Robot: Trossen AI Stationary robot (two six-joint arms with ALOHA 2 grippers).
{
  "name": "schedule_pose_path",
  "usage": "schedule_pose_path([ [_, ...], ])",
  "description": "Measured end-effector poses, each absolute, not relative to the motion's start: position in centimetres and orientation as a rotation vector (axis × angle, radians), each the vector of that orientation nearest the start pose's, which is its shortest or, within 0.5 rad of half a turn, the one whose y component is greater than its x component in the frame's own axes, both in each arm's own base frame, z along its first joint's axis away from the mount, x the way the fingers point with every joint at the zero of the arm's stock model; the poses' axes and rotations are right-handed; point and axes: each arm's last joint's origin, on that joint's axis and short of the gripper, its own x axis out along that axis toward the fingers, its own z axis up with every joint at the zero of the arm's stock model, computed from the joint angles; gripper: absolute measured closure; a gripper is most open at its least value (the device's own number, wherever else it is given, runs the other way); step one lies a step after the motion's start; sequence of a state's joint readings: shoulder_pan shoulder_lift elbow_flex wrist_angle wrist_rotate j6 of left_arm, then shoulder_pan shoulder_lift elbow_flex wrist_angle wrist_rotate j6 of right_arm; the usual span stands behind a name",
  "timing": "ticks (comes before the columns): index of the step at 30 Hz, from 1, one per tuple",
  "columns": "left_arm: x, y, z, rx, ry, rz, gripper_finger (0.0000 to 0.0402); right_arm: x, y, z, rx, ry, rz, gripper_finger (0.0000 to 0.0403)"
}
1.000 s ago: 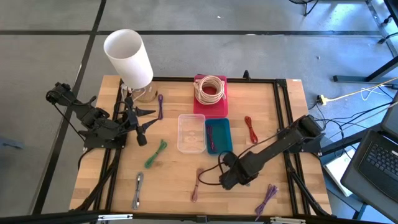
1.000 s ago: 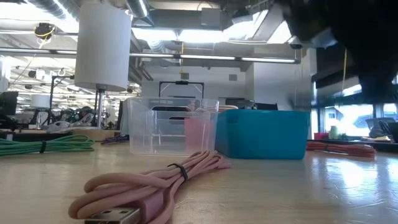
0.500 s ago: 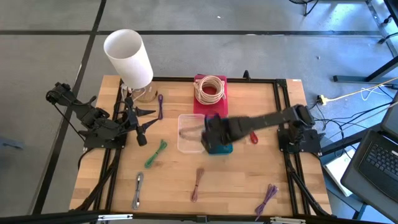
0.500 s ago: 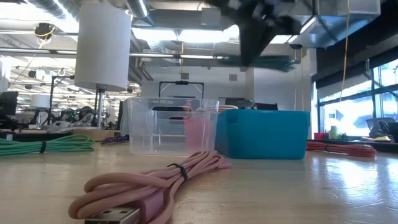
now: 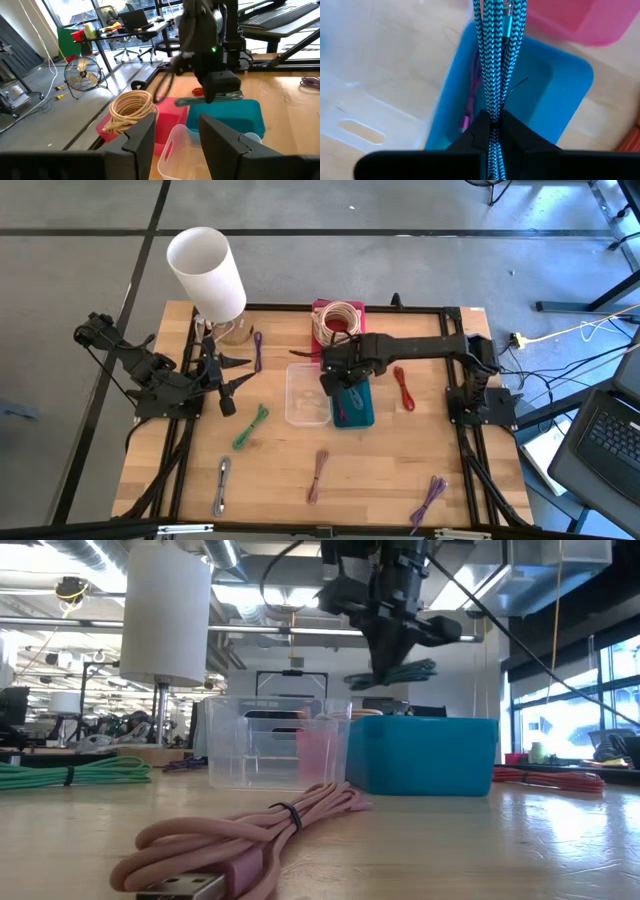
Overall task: Pick & Place USB Port
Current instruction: Put the blue patterned charger cable into the blue bin
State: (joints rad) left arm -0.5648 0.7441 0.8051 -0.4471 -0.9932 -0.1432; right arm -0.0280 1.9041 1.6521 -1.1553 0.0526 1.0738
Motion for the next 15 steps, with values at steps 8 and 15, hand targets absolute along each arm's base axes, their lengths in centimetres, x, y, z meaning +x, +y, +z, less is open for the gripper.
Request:
schedule_pose_path([
  [8,13.5,-5.7,32.5,0.152,0.253,0.439,0.0258,37.5,-0.8,21.8,0.973,1.215,-0.755,0.0382],
  [15,13.5,-5.6,32.5,0.154,0.253,0.439,0.0258,37.0,-0.7,18.1,1.039,1.182,-0.752,0.0382],
])
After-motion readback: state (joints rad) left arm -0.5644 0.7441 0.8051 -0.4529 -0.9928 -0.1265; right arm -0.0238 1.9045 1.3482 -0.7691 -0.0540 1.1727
